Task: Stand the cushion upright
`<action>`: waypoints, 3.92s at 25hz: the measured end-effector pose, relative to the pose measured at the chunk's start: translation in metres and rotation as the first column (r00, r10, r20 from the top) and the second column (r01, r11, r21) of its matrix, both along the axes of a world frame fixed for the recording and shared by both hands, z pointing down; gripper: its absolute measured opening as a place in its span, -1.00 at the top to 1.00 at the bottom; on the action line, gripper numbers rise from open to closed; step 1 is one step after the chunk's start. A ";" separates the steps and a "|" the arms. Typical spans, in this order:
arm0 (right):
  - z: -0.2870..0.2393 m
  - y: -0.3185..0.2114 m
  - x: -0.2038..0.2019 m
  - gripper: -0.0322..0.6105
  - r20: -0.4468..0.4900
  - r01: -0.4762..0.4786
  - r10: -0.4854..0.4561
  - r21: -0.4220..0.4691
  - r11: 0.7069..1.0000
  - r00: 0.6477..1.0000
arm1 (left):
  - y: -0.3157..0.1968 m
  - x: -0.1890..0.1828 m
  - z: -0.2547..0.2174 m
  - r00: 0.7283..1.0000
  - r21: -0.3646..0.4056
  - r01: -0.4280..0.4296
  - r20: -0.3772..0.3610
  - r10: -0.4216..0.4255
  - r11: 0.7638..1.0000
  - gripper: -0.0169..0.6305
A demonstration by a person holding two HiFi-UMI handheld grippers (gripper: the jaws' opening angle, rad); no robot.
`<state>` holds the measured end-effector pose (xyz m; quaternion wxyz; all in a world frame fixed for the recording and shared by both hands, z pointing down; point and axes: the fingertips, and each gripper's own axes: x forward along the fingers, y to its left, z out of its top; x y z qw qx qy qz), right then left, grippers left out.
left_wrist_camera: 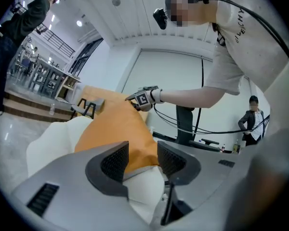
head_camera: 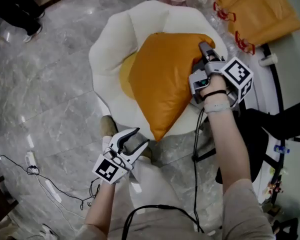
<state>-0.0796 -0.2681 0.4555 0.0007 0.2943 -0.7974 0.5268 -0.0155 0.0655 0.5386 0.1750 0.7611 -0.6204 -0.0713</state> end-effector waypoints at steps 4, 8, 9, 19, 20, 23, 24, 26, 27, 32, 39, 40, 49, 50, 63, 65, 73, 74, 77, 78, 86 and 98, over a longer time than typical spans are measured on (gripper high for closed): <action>-0.005 -0.007 -0.045 0.73 -0.017 -0.015 0.015 -0.006 1.000 1.000 | -0.003 -0.020 -0.009 0.998 0.014 0.039 0.054 -0.040 0.999 0.35; -0.008 -0.008 -0.078 0.74 -0.038 -0.032 0.032 -0.019 0.999 0.999 | -0.004 -0.035 -0.005 0.984 0.002 0.088 0.153 -0.087 0.996 0.34; -0.009 -0.009 -0.087 0.74 -0.045 -0.034 0.033 -0.019 0.999 0.998 | -0.005 -0.040 -0.004 0.980 -0.003 0.103 0.170 -0.101 0.995 0.34; -0.006 -0.001 -0.141 0.74 -0.057 -0.023 0.022 -0.008 1.000 0.998 | -0.031 -0.102 -0.017 0.902 0.033 0.368 0.229 -0.365 0.929 0.29; -0.006 0.000 -0.144 0.74 -0.055 -0.018 0.018 -0.010 1.000 0.998 | -0.032 -0.109 -0.018 0.898 0.035 0.385 0.218 -0.383 0.922 0.29; -0.005 0.003 -0.153 0.74 -0.037 0.012 -0.013 -0.028 1.000 0.999 | -0.033 -0.129 -0.016 0.889 0.021 0.431 0.161 -0.428 0.902 0.33; -0.005 0.005 -0.156 0.74 -0.025 0.030 -0.031 -0.041 0.999 0.999 | -0.034 -0.136 -0.014 0.887 0.011 0.441 0.146 -0.438 0.898 0.44; -0.006 0.010 -0.162 0.74 0.013 0.073 -0.073 -0.079 0.994 0.997 | -0.036 -0.149 -0.013 0.884 0.002 0.457 0.113 -0.454 0.889 0.60; -0.008 0.013 -0.166 0.74 0.037 0.102 -0.099 -0.097 0.990 0.994 | -0.035 -0.155 -0.013 0.881 0.000 0.466 0.095 -0.463 0.885 0.66; -0.032 0.032 -0.169 0.73 0.059 0.381 -0.382 0.020 0.924 0.922 | -0.024 -0.182 -0.009 0.864 -0.029 0.504 0.030 -0.503 0.863 0.74; -0.038 0.044 -0.143 0.29 -0.295 0.646 -0.574 0.366 0.670 0.764 | -0.017 -0.206 -0.008 0.870 -0.018 0.491 0.069 -0.488 0.871 0.76; -0.041 0.041 -0.148 0.24 -0.311 0.657 -0.579 0.395 0.642 0.753 | -0.017 -0.204 -0.008 0.871 -0.018 0.489 0.072 -0.486 0.872 0.76; -0.038 0.011 -0.197 0.07 -0.382 0.744 -0.643 0.428 0.513 0.664 | -0.016 -0.186 -0.005 0.883 -0.022 0.467 0.065 -0.465 0.884 0.76; -0.037 0.008 -0.199 0.07 -0.378 0.744 -0.647 0.434 0.508 0.662 | -0.014 -0.185 -0.004 0.883 -0.022 0.467 0.063 -0.465 0.884 0.76; -0.026 0.039 -0.195 0.72 -0.521 0.792 -0.632 0.550 0.266 0.574 | -0.003 -0.209 0.004 0.844 -0.029 0.533 -0.049 -0.534 0.846 0.76; -0.027 0.040 -0.189 0.74 -0.534 0.786 -0.605 0.549 0.283 0.590 | -0.003 -0.219 0.003 0.841 -0.024 0.535 -0.076 -0.536 0.844 0.76; -0.051 0.006 -0.156 0.76 -0.462 0.681 -0.509 0.580 0.446 0.727 | -0.034 -0.275 -0.040 0.851 0.027 0.516 -0.127 -0.509 0.856 0.76; -0.052 0.004 -0.152 0.76 -0.445 0.667 -0.505 0.582 0.465 0.740 | -0.036 -0.288 -0.045 0.839 0.031 0.532 -0.153 -0.522 0.846 0.76; -0.056 -0.002 -0.138 0.77 -0.407 0.627 -0.482 0.580 0.519 0.776 | -0.051 -0.320 -0.060 0.831 0.063 0.545 -0.172 -0.529 0.836 0.76; -0.058 -0.003 -0.133 0.77 -0.391 0.607 -0.469 0.579 0.544 0.792 | -0.057 -0.327 -0.064 0.839 0.076 0.536 -0.166 -0.519 0.841 0.76; -0.069 0.004 -0.082 0.77 -0.289 0.442 -0.334 0.572 0.691 0.897 | -0.109 -0.373 -0.089 0.879 0.143 0.474 -0.144 -0.455 0.869 0.78; -0.065 0.008 0.006 0.77 -0.238 0.196 -0.075 0.537 0.821 0.968 | -0.215 -0.358 -0.099 0.957 0.165 0.266 -0.167 -0.239 0.950 0.79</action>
